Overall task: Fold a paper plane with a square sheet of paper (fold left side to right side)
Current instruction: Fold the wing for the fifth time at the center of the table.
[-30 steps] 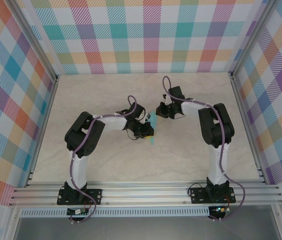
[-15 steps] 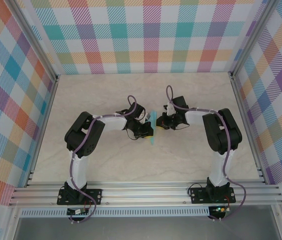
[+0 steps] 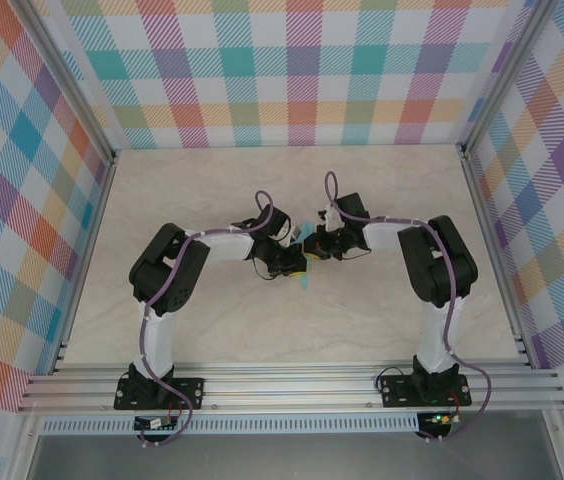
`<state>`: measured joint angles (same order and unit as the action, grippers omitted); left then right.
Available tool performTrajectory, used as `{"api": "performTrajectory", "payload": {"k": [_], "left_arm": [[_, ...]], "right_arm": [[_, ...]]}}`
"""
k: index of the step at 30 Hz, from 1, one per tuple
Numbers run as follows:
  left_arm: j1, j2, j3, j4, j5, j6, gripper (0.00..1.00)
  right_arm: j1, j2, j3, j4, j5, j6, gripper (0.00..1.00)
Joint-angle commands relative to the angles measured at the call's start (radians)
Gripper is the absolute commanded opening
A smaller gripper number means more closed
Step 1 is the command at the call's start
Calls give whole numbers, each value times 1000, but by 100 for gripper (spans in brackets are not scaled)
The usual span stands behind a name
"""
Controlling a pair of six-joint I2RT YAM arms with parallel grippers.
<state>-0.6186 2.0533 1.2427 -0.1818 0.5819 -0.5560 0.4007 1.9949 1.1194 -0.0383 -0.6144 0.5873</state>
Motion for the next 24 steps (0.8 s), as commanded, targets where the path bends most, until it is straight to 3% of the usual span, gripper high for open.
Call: {"api": "performTrajectory", "payload": {"k": [1,12,24], "left_arm": [[-15,43,-20,-120,-63,16,0],[-15,44,-19,-125,-62,19,0],[-15,41,-22,-127,-58,21,0]], "right_arm": [[7,41,50,-13,39,-22,4],[7,87,139,-140,207,-132,4],[-15,167,306,-206,244,-176,4]]}}
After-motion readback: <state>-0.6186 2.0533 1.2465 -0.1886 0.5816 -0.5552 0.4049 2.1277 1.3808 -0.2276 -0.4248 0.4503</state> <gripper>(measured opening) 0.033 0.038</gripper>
